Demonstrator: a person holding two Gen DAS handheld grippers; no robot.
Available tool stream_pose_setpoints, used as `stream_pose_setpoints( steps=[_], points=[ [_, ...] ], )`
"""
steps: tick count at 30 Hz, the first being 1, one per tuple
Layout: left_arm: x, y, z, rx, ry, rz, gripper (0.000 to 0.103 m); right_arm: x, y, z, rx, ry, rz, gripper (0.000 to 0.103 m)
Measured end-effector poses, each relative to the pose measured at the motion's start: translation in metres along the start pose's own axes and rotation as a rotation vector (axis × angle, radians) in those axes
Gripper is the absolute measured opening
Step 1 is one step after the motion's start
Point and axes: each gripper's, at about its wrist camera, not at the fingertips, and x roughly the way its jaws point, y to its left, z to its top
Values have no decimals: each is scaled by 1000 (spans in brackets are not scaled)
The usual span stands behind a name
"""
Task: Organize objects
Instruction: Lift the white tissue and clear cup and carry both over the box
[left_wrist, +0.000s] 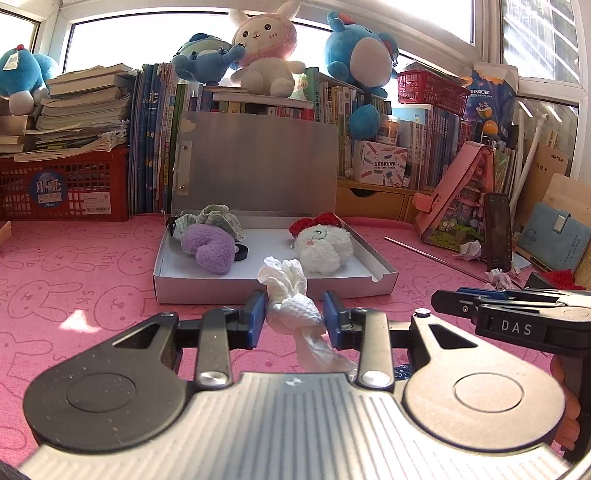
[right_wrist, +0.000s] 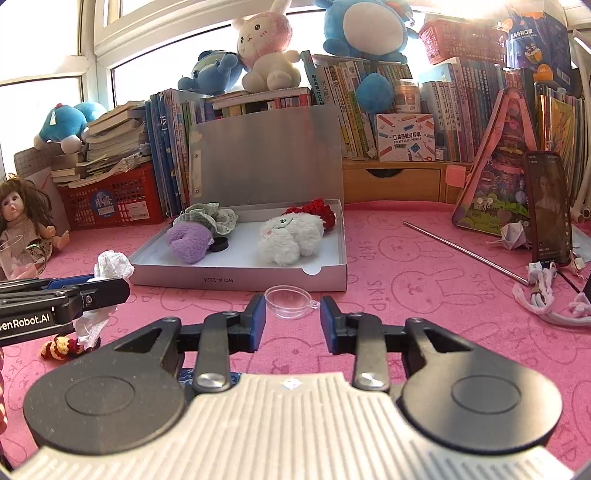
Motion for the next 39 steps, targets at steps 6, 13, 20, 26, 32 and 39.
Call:
stream_pose_setpoints(
  steps=[6,13,20,26,32,39],
  points=[
    [13,3,12,-3,-11,2,40,8,-1,10,0,-8,-5,37],
    [29,8,22,-19,-8,-2,39,18,1,19,-10,-16,-10,37],
    [47,14,35,-34,-3,8,40,33,3,27,-15,-14,-9,37],
    [65,18,43,-30,10,32,40,45,4,34,-22,-20,-19,37],
    [78,23,47,-20,22,60,40,59,2,38,-16,-9,-27,37],
    [95,27,51,-12,38,82,39,74,-1,43,-5,11,-32,37]
  ],
)
